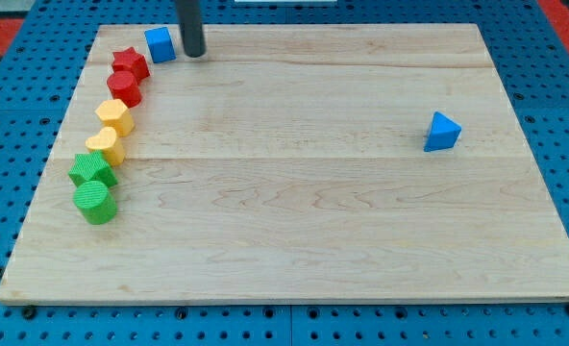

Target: Slide the blue triangle closer to green circle

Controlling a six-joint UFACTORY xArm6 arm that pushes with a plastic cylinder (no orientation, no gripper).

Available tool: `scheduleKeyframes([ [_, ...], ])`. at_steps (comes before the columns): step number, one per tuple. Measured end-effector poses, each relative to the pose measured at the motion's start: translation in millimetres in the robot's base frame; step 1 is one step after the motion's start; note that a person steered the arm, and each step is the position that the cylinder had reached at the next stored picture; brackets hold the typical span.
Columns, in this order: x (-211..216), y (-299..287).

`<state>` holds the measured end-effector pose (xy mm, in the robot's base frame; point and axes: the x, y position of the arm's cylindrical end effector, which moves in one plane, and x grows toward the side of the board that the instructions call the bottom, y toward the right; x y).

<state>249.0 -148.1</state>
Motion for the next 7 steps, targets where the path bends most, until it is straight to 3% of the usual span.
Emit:
scheduleKeyframes([
  [1, 0, -41],
  [2, 0, -42],
  [4, 0, 141],
  [5, 25, 220],
  [6, 80, 243],
  [7, 89, 262],
])
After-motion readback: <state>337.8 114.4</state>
